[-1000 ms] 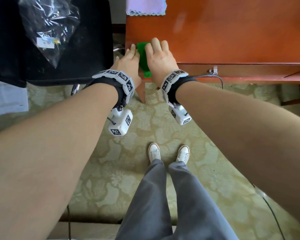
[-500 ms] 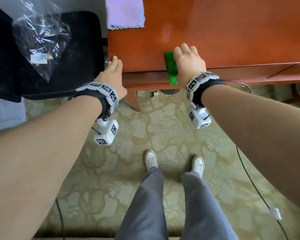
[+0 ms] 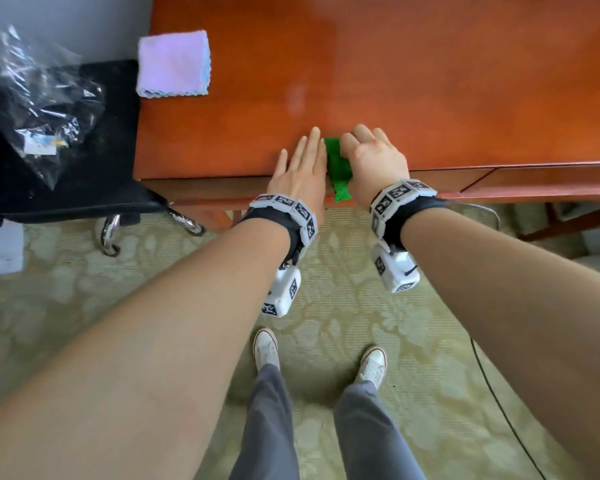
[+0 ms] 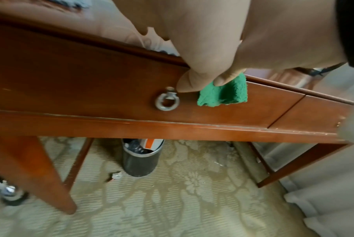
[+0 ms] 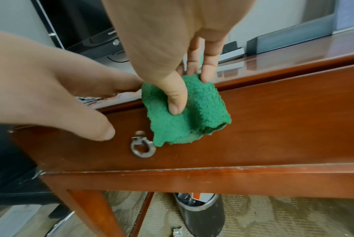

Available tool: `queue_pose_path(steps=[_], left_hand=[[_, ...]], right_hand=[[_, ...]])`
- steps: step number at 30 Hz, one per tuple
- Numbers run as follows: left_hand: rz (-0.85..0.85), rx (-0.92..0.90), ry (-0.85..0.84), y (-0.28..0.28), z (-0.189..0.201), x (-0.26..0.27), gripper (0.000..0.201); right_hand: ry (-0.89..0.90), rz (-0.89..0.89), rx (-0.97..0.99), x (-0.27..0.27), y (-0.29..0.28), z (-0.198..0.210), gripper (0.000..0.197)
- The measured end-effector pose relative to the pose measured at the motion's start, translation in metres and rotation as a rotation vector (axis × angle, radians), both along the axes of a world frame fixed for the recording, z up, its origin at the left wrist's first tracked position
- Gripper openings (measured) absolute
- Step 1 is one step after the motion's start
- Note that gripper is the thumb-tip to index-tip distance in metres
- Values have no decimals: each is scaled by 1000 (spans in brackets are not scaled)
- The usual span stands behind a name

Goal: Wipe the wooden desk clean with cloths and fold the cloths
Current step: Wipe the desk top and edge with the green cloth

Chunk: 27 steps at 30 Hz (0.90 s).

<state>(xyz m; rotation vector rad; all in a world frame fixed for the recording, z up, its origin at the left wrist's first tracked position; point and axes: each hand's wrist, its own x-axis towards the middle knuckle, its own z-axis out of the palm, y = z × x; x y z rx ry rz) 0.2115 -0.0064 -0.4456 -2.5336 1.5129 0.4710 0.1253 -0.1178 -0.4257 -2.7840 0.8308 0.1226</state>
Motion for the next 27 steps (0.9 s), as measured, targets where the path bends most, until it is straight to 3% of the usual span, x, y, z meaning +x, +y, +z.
queue_pose_path(steps=[5, 12, 18, 23, 27], left_hand=[[120, 73, -1, -32, -10, -38, 116], [153, 100, -72, -33, -17, -43, 127], [181, 90, -88, -35, -20, -46, 127], [183, 42, -106, -35, -26, -47, 131], [179, 40, -114, -35, -24, -48, 129]], right_hand=[[24, -73, -19, -59, -58, -1, 41], [-15, -127, -84, -127, -119, -6, 40], [-59, -99, -147, -131, -120, -11, 38], [-24, 111, -338, -130, -118, -14, 29], [-19, 163, -321, -130, -113, -11, 26]])
